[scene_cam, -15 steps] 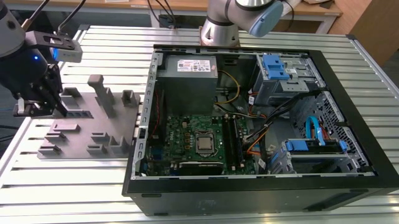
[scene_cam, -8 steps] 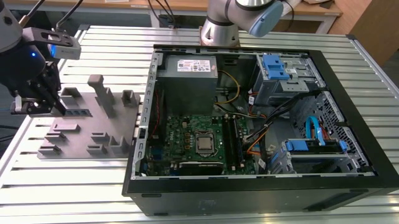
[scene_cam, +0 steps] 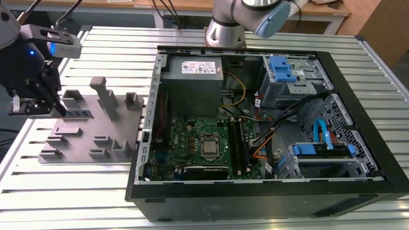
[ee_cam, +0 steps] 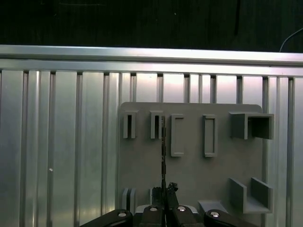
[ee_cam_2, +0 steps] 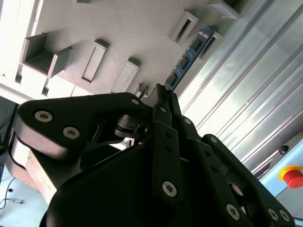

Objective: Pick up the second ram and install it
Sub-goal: 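Pick up the second ram and move it above second insertion slot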

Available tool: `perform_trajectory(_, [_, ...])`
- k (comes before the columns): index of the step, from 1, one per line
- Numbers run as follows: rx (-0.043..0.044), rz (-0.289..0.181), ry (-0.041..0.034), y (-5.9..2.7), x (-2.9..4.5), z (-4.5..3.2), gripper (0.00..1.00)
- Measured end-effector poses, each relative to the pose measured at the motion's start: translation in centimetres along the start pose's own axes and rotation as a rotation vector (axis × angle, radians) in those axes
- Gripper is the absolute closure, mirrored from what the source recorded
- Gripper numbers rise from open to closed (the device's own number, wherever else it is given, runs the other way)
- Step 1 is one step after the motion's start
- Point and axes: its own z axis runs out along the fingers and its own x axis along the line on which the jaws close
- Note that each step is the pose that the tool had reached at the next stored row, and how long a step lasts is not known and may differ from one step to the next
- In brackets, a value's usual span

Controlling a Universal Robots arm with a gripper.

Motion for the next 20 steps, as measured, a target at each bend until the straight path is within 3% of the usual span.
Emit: perform_trajectory(20, [-0.0001, 0.0, -0.001, -0.01, -0.04, -1.71, 0.86])
